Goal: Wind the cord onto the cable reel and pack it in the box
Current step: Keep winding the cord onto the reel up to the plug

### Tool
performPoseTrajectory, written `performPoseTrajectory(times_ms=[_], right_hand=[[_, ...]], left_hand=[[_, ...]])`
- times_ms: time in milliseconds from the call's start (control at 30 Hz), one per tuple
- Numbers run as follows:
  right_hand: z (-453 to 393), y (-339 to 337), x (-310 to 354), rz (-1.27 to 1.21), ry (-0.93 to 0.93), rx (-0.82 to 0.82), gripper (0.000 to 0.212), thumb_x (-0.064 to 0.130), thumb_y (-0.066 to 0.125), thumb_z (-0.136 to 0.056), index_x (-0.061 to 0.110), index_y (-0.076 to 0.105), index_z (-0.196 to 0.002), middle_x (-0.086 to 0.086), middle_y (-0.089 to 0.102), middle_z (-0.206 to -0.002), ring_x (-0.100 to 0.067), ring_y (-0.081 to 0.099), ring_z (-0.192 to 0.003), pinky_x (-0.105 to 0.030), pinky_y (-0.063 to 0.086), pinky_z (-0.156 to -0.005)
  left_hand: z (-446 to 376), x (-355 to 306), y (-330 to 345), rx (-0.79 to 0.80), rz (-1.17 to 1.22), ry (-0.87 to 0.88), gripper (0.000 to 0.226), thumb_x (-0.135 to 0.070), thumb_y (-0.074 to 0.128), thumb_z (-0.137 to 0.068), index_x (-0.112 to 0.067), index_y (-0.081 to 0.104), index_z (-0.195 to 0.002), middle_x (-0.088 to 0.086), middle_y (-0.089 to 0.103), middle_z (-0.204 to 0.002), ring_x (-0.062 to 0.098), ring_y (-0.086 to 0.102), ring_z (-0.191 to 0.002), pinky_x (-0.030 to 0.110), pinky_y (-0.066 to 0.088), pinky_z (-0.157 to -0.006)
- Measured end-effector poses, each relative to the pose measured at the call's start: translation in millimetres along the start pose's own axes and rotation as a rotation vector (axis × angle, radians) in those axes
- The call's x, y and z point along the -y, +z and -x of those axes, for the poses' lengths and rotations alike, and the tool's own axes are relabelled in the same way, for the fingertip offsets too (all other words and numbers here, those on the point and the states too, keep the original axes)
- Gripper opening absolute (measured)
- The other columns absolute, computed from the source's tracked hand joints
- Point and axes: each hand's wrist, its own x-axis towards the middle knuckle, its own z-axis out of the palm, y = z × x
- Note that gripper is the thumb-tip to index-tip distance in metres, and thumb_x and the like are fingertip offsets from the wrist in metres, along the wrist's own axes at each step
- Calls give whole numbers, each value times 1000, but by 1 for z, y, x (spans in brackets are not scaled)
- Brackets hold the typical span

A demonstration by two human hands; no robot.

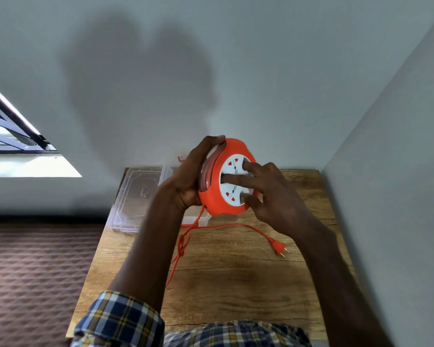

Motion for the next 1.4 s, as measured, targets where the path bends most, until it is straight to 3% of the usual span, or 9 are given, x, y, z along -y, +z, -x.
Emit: performPoseTrajectory(times_ms=[167,267,367,567,700,867,1000,1133,1400], right_hand=[[1,14,3,-40,59,-246,56,25,83,-83,43,64,-133,7,65,-139,-20,63,-120,-40,60,-89],[-2,21,15,-278,268,-365,67,53,82,-71,50,60,-134,21,70,-122,2,67,-100,-18,56,-75],[-9,25,25,-453,436,-412,77,70,73,-56,52,62,-130,21,72,-120,5,68,-92,-24,61,-76],[-2,21,26,-266,319,-444,63,68,66,-79,53,50,-138,15,76,-110,0,70,-91,-22,58,-70],[0,17,19,-421,314,-644,27,48,63,-91,39,68,-116,19,74,-88,-1,69,-72,-12,48,-55],[3,30,9,-1294,525,-307,17,9,63,-95,17,73,-105,-12,77,-105,-22,68,-93,-32,48,-69],[4,51,17,-1358,367,-178,26,1,72,-87,13,73,-110,-9,76,-111,-18,68,-102,-31,48,-76],[-6,63,34,-1291,549,-243,12,21,81,-85,19,75,-95,7,76,-90,-1,69,-83,-22,50,-73],[-11,60,24,-1356,516,-194,7,16,65,-98,13,72,-97,-1,69,-76,-16,63,-68,-35,47,-73]], left_hand=[[-2,0,3,-60,-25,30,55,-63,65,-94,-16,81,-118,12,78,-113,30,76,-99,44,62,-88],[-4,-3,7,-66,-42,82,53,-59,69,-93,-14,81,-118,14,79,-114,32,76,-102,44,61,-89],[-6,-2,7,-82,-22,120,50,-57,65,-96,-14,81,-116,14,79,-113,32,76,-102,45,61,-89],[-6,2,7,-67,110,220,57,-56,53,-102,-10,77,-124,17,76,-124,34,73,-114,47,59,-99],[-10,2,6,-158,323,352,66,-65,47,-99,-11,73,-126,17,73,-126,37,68,-118,53,57,-101],[-9,9,-1,-306,609,432,91,-79,41,-91,-11,56,-151,23,57,-153,50,50,-142,75,32,-117],[-10,18,1,-464,648,513,86,-76,42,-94,-11,57,-149,22,62,-146,47,53,-140,70,33,-119],[-8,29,11,-583,583,599,68,-66,42,-98,-14,63,-135,14,69,-111,37,64,-111,54,52,-100],[-8,31,9,-551,570,628,75,-70,36,-97,-20,59,-148,21,64,-144,44,60,-132,74,43,-107]])
